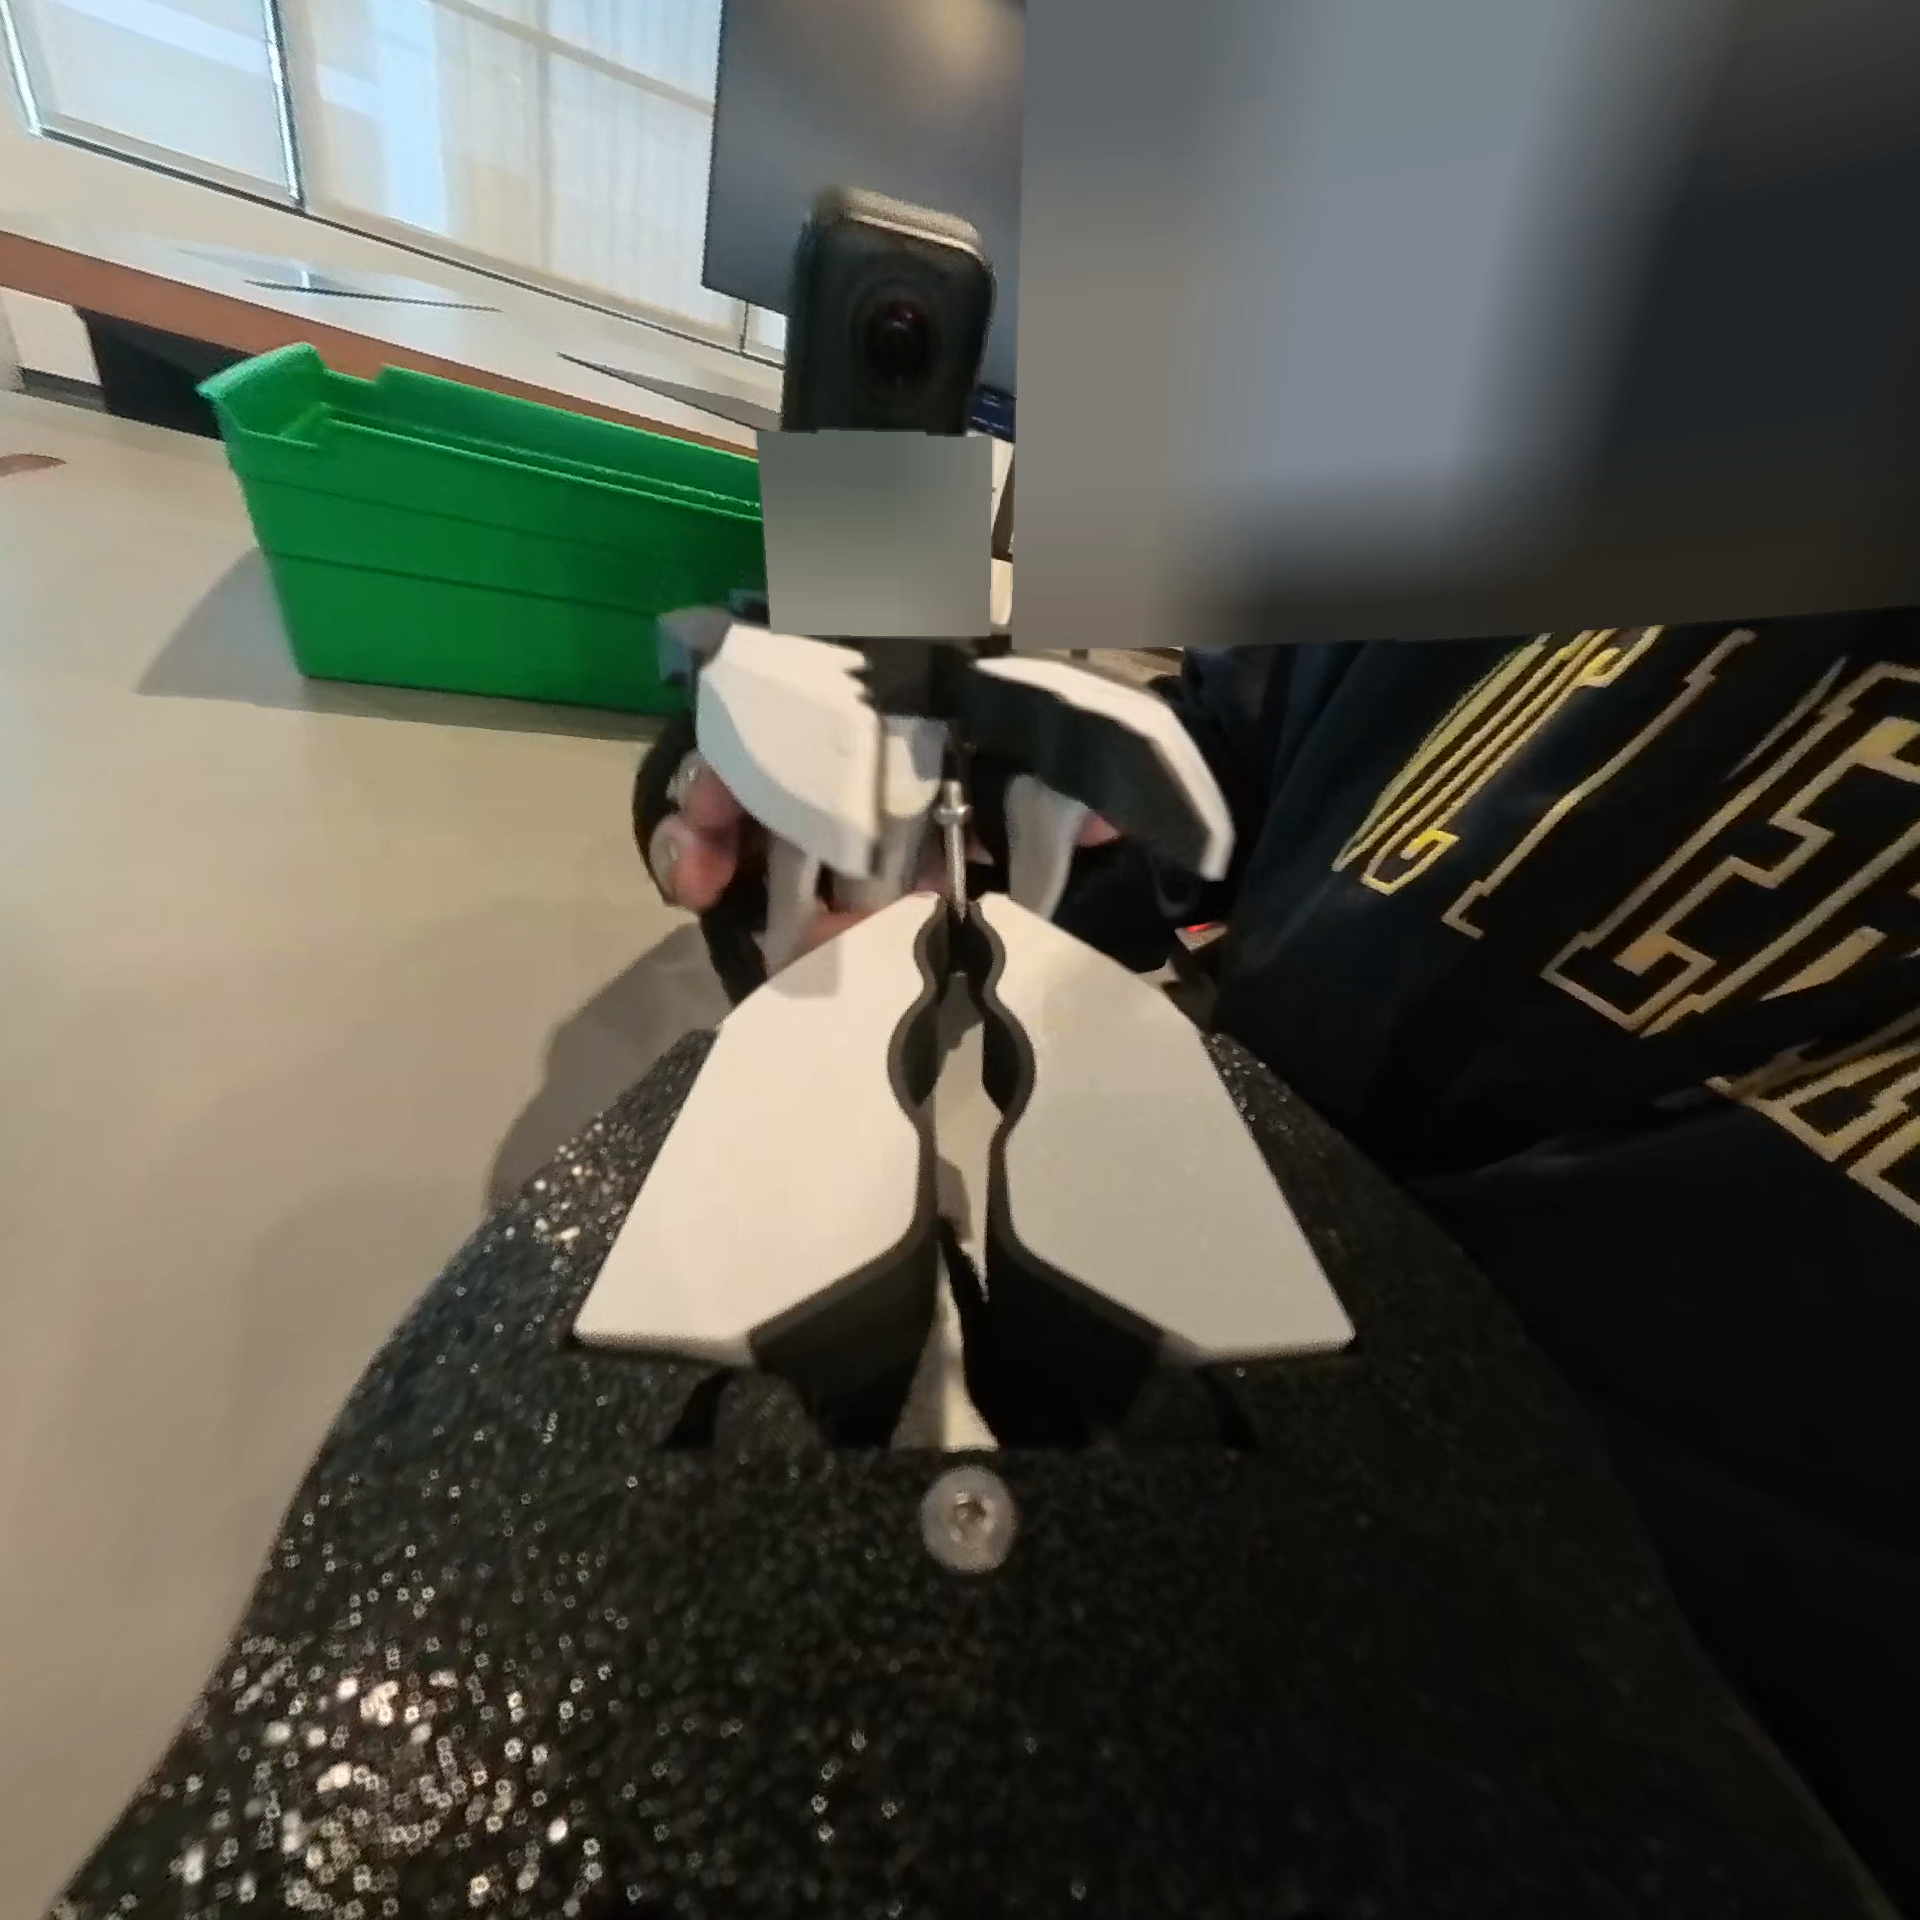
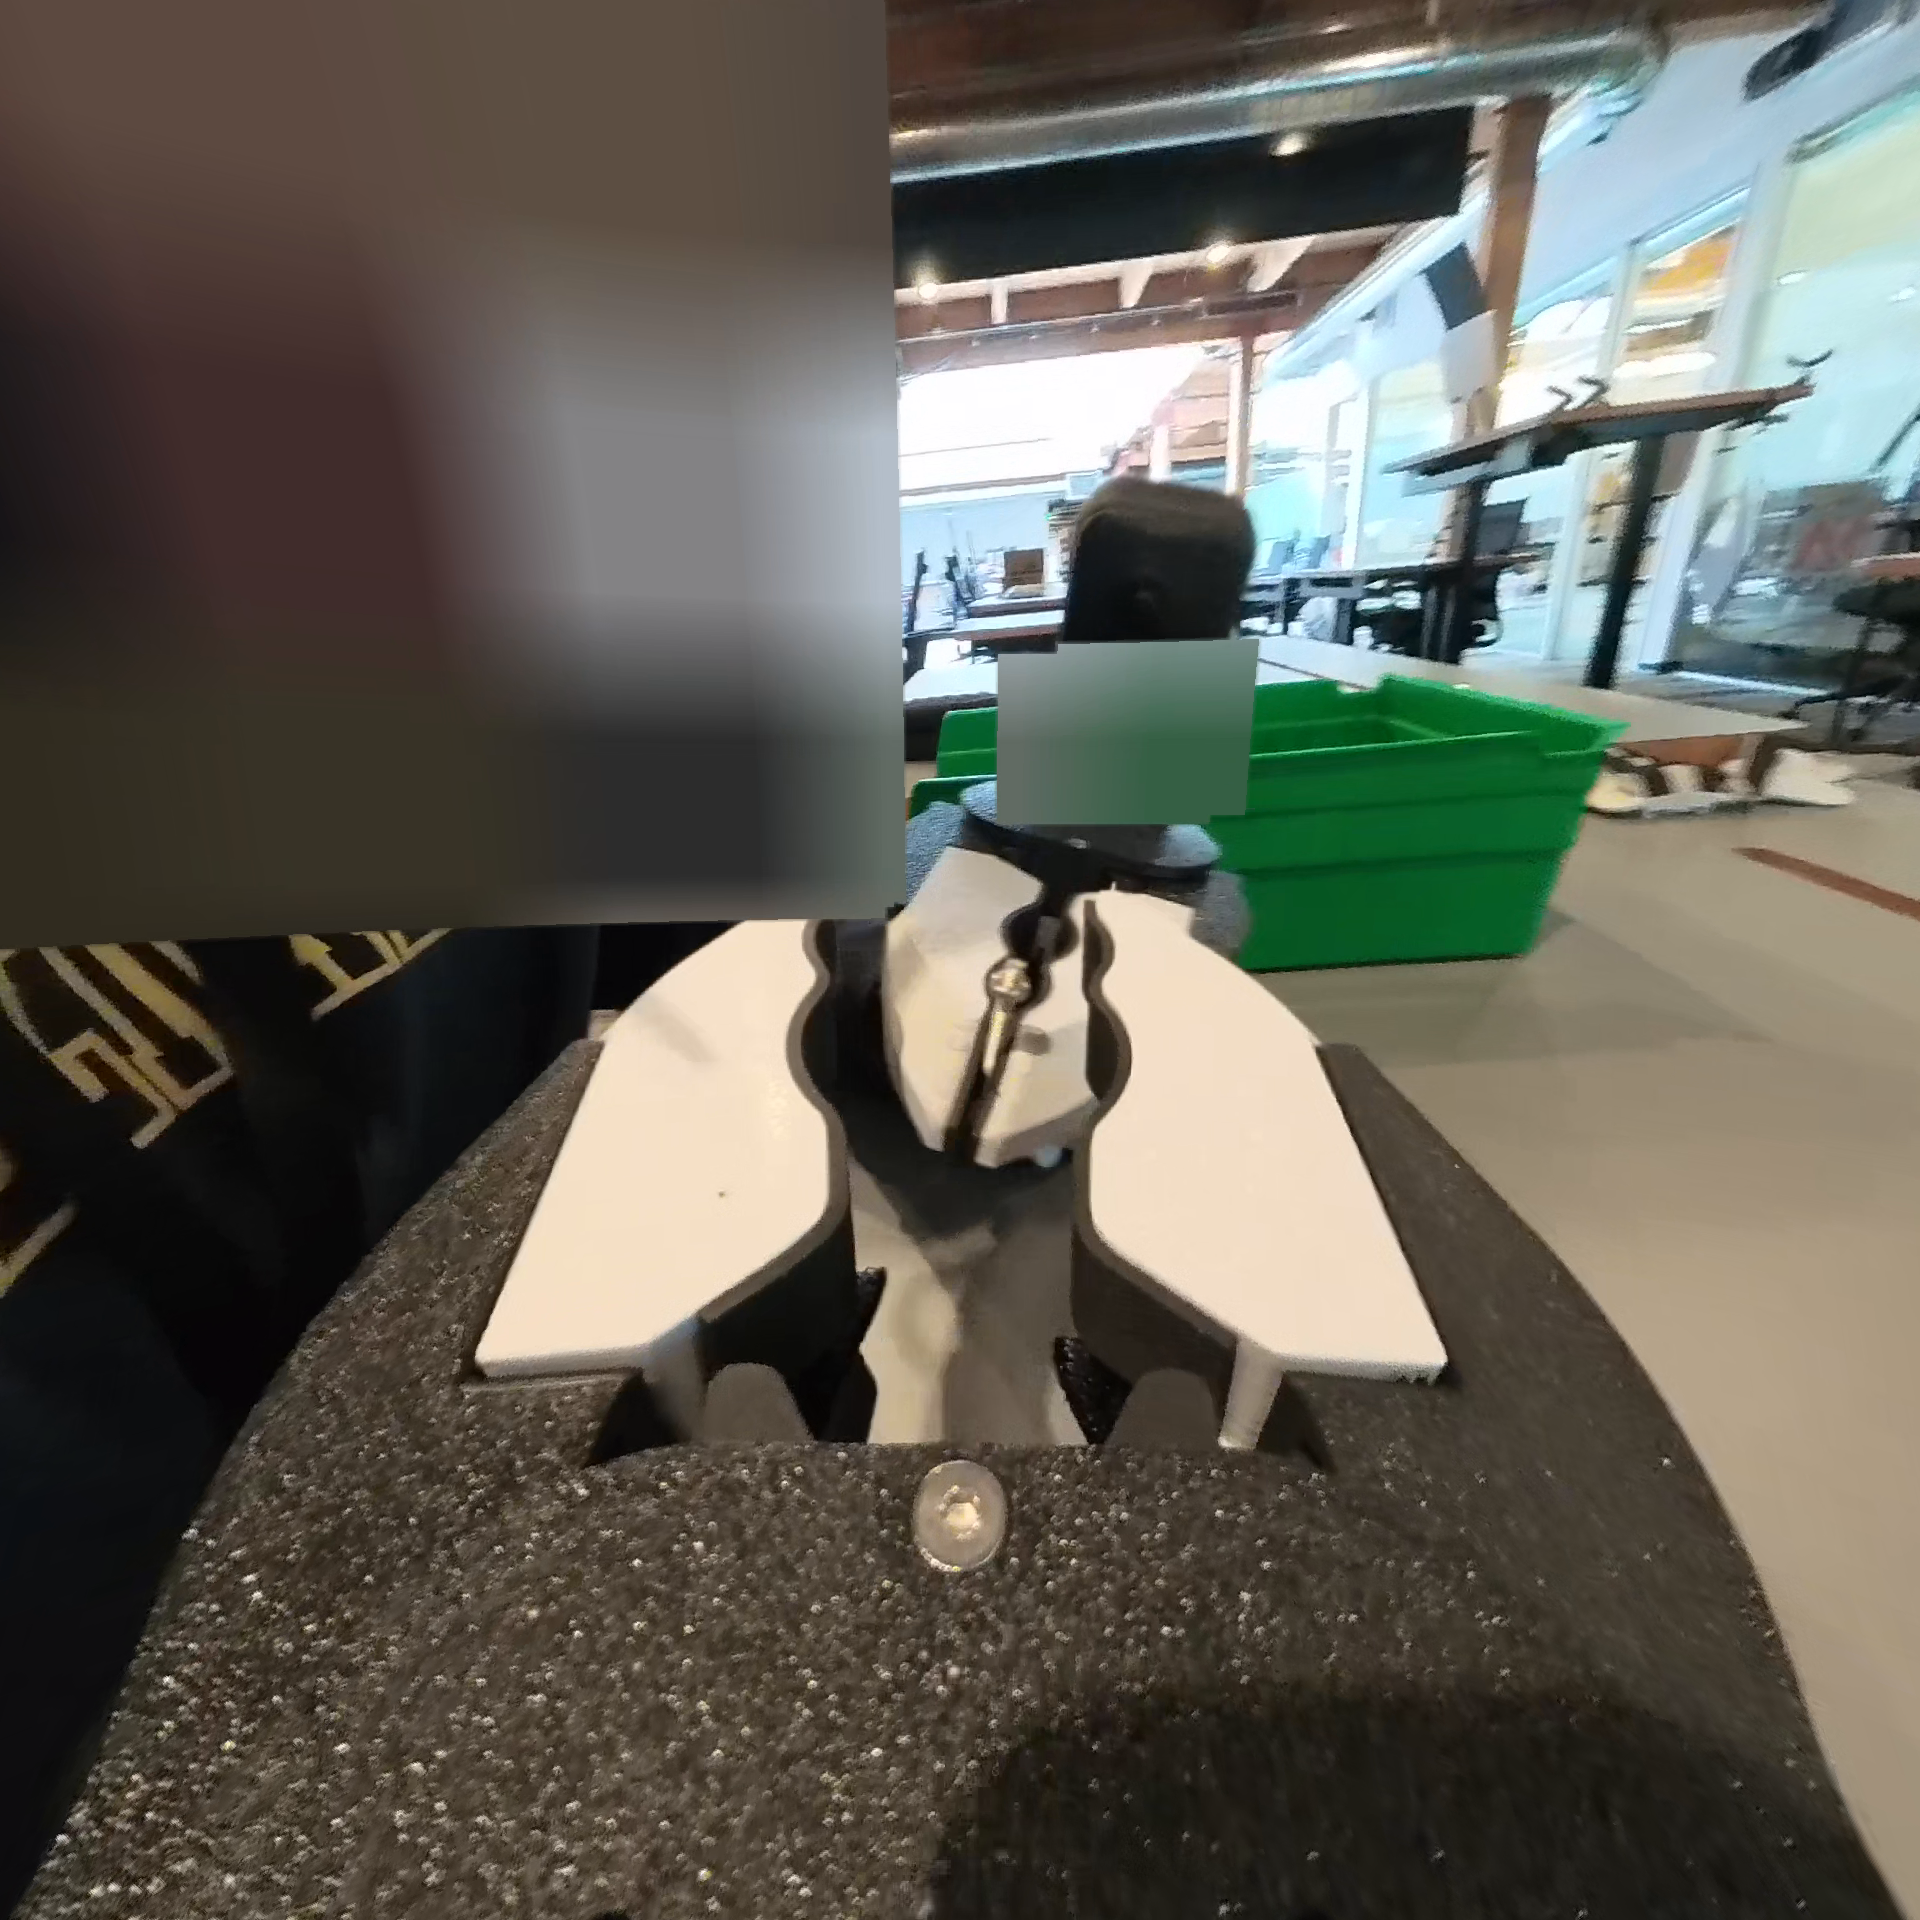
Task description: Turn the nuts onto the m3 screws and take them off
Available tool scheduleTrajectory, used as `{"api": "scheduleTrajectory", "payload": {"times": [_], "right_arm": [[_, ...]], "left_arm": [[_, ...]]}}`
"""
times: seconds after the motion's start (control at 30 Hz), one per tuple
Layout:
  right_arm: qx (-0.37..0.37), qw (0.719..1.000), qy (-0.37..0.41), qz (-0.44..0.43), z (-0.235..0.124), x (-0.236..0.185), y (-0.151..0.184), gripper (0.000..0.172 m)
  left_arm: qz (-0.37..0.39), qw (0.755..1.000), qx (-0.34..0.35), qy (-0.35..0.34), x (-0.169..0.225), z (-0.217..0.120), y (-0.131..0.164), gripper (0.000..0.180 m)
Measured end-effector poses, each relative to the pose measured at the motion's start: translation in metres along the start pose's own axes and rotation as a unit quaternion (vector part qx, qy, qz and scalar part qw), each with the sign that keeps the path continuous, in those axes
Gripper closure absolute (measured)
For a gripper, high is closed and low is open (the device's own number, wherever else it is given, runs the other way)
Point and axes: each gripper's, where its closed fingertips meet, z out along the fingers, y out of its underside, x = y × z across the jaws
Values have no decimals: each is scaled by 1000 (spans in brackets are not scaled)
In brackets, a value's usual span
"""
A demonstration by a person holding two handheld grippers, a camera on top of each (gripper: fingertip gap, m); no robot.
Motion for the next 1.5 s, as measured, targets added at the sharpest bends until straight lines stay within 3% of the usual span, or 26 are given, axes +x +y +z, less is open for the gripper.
{"api": "scheduleTrajectory", "payload": {"times": [0.33, 0.5, 0.73, 0.93, 1.13, 1.27, 1.3, 1.37, 1.5], "right_arm": [[-7, 1000, 3, -2, -17, 4, -1, 139], [6, 1000, 5, -2, -5, 4, -2, 129], [-3, 1000, -13, 6, -7, 1, 2, 134], [8, 999, 33, 29, -16, 20, -1, 146], [-25, 999, 34, 30, -10, 19, 9, 166], [-22, 999, 23, 42, -10, 17, 6, 167], [-18, 999, 22, 40, -10, 17, 4, 167], [-21, 999, 31, 26, -14, 19, 1, 167], [-17, 996, 84, -16, -37, 30, -23, 167]], "left_arm": [[-11, 999, 30, -17, -10, -13, -10, 178], [-9, 1000, 8, -1, -3, -3, -2, 178], [-8, 1000, 22, -10, -7, -8, -6, 179], [-23, 999, 34, -11, -12, -14, -9, 178], [-14, 1000, 12, -9, -9, -8, -3, 178], [0, 1000, 20, 0, -5, -8, -5, 177], [12, 1000, 28, -1, -4, -8, -7, 176], [25, 999, 35, -7, -4, -8, -9, 132], [25, 999, 43, -21, -9, -10, -11, 115]]}}
